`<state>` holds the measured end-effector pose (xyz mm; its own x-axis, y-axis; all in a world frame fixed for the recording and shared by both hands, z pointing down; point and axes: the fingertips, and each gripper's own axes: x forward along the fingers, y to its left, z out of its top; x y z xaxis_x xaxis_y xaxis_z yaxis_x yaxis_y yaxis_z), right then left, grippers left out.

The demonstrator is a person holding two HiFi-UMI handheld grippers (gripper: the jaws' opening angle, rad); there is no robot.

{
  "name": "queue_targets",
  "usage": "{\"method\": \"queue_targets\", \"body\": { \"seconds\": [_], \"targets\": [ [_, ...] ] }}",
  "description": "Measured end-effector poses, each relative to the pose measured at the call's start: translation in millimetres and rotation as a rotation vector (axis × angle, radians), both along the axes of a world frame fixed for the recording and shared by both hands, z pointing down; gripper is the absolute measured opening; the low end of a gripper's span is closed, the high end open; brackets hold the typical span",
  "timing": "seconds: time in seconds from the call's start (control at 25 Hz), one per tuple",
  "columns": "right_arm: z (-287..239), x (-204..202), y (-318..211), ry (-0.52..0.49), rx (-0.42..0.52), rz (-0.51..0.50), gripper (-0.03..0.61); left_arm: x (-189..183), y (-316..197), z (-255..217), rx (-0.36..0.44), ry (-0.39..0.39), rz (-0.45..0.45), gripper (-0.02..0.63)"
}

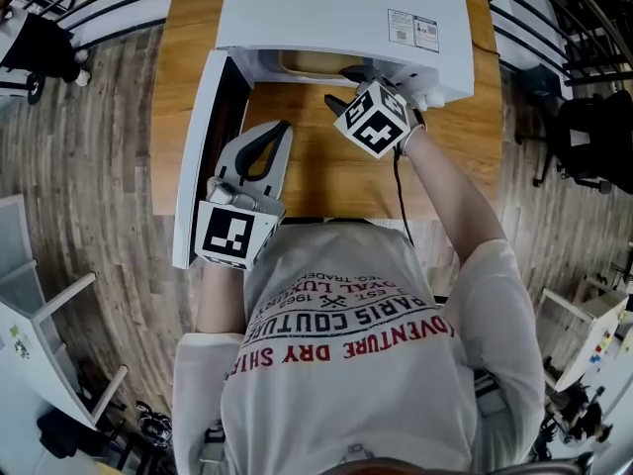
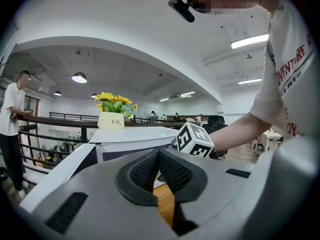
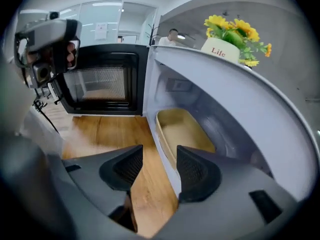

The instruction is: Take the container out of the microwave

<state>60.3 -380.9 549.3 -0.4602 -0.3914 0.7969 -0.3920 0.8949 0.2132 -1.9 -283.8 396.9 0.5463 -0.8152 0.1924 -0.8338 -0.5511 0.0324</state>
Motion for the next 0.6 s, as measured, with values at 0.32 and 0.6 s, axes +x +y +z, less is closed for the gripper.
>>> {"method": "queue_targets", "body": {
  "seconds": [0.32, 0.6],
  "targets": [
    [33.6, -18.6, -22.6, 0.180, 0.003, -0.189, 0.192, 0.0, -11.0, 5.3, -0.030, 0.023, 0.007, 0.017],
    [51.9, -27.0, -28.1, 0.275, 0.019, -0.300, 0.114, -0.7, -13.2, 10.4, -0.047, 0.031, 0.007, 0.017]
  ]
}}
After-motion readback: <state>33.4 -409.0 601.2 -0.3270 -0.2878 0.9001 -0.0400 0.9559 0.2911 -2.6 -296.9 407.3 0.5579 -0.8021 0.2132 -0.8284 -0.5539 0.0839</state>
